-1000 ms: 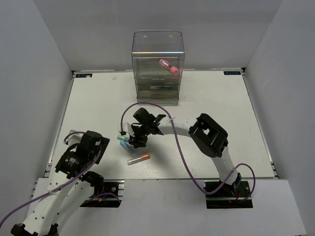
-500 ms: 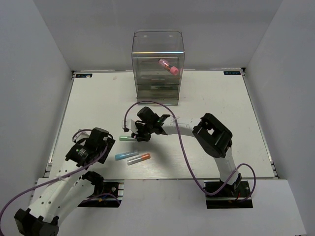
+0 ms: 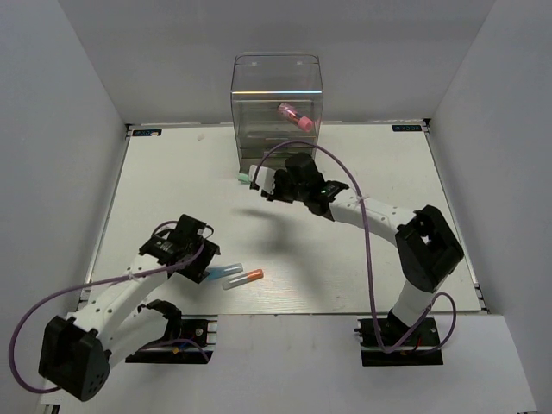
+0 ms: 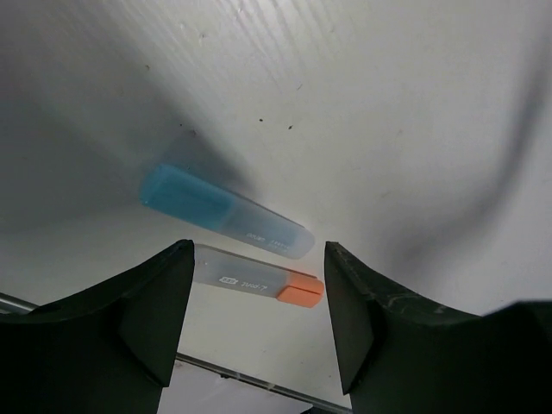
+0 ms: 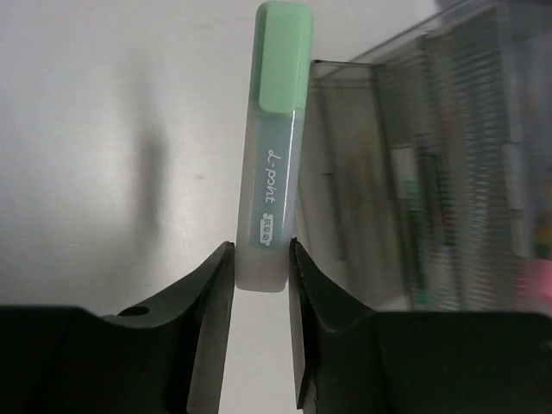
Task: Sort the stationery into containers
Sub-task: Place the pen in the drawer.
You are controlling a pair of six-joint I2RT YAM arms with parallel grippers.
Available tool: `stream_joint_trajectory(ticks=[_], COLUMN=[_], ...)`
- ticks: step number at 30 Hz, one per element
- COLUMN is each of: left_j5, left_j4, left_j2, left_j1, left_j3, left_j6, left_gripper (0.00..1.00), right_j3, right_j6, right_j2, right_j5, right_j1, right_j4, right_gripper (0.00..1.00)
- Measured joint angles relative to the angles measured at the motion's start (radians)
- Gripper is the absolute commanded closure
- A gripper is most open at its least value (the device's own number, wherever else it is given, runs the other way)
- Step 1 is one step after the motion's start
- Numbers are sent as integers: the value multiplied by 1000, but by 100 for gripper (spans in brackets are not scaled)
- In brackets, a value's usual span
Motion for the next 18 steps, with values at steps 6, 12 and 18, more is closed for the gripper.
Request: stream_joint_trajectory(ticks=[6,12,18], left_j5=[95,125,141], left_j4=[69,100,103], left_j2=[161,217,254], left_j1=[-2,-2,-2], left_j3=[-2,-2,7], left_j6=[-14,-18,-32], left_gripper=[27,25,22], right_j3=[5,124,267], right_j6=[-164,-291,-394], right_j2=[5,126,243], right_j5=[40,42,25], right_j1=[-76,-175,-233], right_j4=[41,36,-5], right_gripper=[100,100,100])
